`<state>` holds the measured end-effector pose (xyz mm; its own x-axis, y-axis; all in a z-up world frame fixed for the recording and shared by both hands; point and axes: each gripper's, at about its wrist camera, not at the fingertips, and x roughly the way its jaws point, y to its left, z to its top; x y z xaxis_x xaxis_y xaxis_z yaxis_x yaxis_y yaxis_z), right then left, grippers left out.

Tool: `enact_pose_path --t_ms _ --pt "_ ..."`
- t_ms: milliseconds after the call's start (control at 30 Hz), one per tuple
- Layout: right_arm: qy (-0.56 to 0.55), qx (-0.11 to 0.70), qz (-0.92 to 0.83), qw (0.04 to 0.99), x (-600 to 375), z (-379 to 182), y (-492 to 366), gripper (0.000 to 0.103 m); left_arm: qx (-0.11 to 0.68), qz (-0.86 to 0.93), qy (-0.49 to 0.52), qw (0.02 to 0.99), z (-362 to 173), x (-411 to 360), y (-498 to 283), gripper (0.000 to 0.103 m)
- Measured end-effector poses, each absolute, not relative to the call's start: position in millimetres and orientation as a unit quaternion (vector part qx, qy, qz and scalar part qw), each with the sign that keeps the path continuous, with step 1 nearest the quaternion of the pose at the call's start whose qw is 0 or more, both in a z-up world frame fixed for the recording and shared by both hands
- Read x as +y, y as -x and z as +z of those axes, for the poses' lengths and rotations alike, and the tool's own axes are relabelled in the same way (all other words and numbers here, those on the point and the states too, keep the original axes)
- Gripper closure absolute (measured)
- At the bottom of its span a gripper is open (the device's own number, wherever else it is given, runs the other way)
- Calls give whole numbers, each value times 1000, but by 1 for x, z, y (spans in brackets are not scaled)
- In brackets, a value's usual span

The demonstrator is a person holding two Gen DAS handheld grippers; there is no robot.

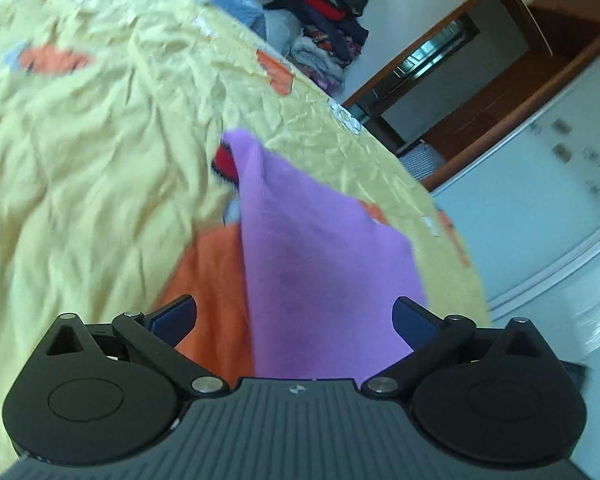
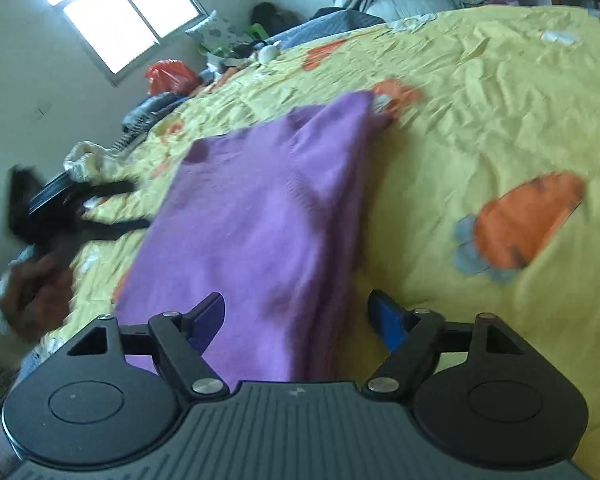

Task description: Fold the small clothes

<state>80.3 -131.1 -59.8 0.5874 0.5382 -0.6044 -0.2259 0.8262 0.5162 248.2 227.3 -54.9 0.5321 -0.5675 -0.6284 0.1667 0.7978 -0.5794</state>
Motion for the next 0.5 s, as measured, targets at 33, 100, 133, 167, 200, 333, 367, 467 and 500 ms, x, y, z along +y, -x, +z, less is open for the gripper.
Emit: enact_pose_path --t_ms 33,100,133,167,200,333,367,467,500 --pt "-199 396 228 867 -128 -61 -81 24 430 -196 233 850 -57 227 -266 0" --pt "-194 394 239 866 -120 -61 -83 33 451 -183 257 835 -70 227 -315 0" --pt "-187 392 236 869 -116 -61 -83 45 456 -190 280 823 -76 228 -337 0" --pt "-173 394 228 874 -112 -62 -84 67 459 -202 310 808 -80 227 -357 0" --pt "-162 392 222 878 -112 -62 -85 73 465 -210 341 789 -84 228 -372 3" --pt "-184 387 228 875 -124 -69 -82 84 411 -249 360 800 -57 224 -397 91" --pt "-186 382 232 875 -126 -71 -81 84 366 -273 351 817 -40 225 -389 90" --pt "-203 381 241 869 -131 -74 -82 84 290 -267 375 839 -13 248 -363 66" --pt "-202 385 241 868 -132 -73 -83 82 290 -236 360 855 -9 255 -358 15"
